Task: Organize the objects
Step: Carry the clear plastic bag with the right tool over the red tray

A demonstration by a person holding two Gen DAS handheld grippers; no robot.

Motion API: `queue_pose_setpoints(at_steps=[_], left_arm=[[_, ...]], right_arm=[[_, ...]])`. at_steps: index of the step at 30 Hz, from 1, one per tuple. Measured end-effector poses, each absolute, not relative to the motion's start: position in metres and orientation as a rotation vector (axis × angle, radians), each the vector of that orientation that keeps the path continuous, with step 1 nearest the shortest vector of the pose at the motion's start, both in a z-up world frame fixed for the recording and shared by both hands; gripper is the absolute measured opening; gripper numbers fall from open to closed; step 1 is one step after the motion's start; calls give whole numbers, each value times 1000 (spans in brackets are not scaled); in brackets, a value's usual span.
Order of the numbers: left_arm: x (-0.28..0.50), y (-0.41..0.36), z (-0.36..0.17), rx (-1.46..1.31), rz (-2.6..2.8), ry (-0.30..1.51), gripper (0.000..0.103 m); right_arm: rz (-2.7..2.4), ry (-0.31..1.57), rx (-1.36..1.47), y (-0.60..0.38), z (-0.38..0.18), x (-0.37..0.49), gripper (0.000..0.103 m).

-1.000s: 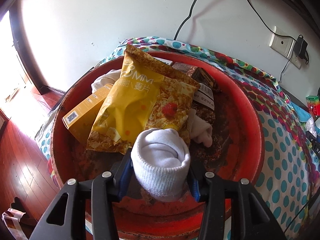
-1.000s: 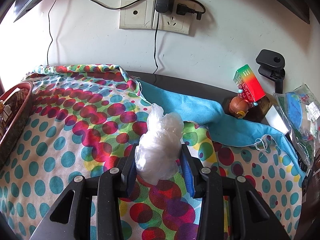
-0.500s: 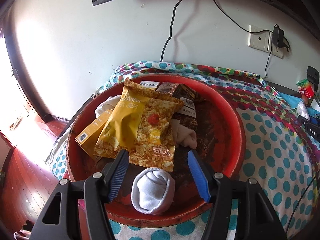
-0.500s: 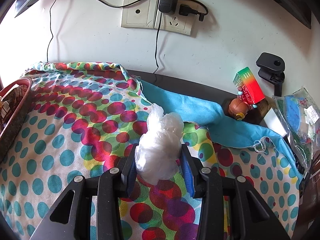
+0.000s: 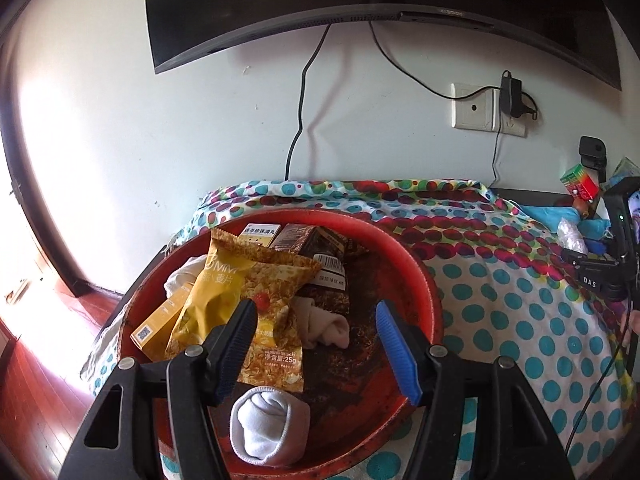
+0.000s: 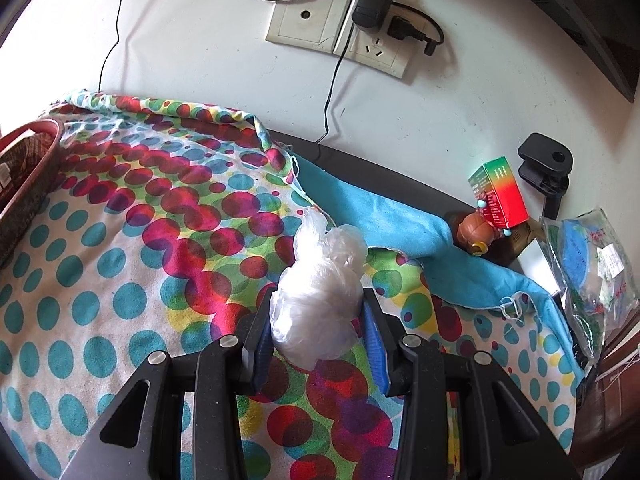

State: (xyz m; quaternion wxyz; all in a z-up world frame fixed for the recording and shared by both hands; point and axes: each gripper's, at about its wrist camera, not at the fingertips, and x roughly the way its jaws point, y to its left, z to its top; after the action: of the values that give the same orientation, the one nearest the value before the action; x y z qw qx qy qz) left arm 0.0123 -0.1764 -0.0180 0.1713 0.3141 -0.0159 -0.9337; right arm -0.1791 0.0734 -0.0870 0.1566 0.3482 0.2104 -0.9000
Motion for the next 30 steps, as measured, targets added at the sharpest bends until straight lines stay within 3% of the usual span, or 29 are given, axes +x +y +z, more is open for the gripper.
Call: queue_pose_setpoints(at_steps=[12,16,24,30], left_arm=[[34,-223,-8,817,-2684,170,68],[37,-237,-9,812,-2656,233,69],[41,-250,-9,819,-2614,260,69],[50,-269,-7,796,-2567,312,69]], right_arm=[[-2578,633,969,70,-86,-176,37],[-2529,550,950,56,-71,-165,37],[-2288,492,832,-38,-25,-114,37],[-2106,478,860,-122,-21,-75,37]])
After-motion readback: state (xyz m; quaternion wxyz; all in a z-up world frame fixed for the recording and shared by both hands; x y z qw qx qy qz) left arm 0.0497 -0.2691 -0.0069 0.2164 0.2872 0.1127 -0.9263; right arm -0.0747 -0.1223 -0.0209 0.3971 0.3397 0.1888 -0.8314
